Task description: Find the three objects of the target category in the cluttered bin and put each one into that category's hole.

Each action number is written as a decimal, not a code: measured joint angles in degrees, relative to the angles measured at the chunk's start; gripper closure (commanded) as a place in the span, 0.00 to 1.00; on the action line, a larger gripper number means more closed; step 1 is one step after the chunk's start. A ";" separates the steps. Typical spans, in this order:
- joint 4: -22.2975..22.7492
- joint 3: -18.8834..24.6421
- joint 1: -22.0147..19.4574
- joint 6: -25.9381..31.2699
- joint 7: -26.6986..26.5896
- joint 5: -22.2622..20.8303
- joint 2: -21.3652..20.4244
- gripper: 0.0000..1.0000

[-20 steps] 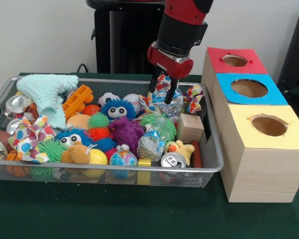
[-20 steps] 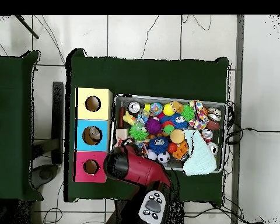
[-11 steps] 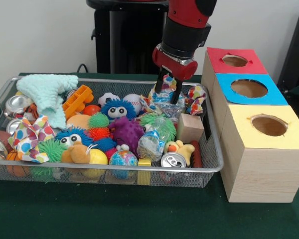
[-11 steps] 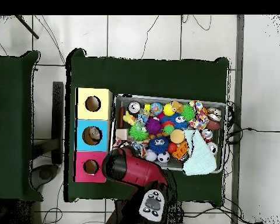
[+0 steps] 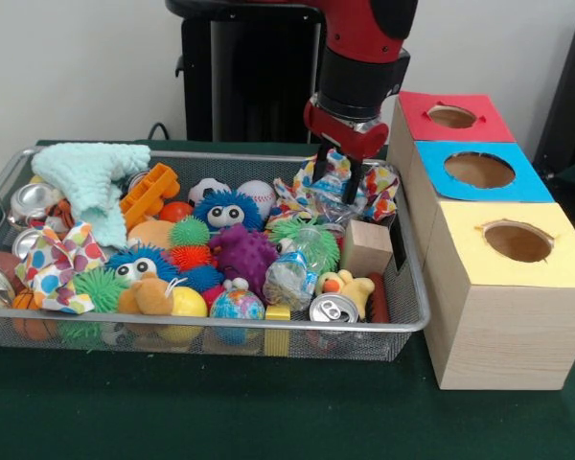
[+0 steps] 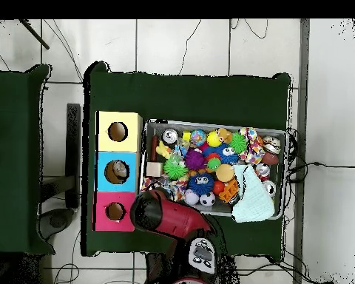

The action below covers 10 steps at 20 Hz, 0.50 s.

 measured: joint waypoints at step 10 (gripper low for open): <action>0.00 0.00 0.30 0.00 0.00 0.00 0.02 0.00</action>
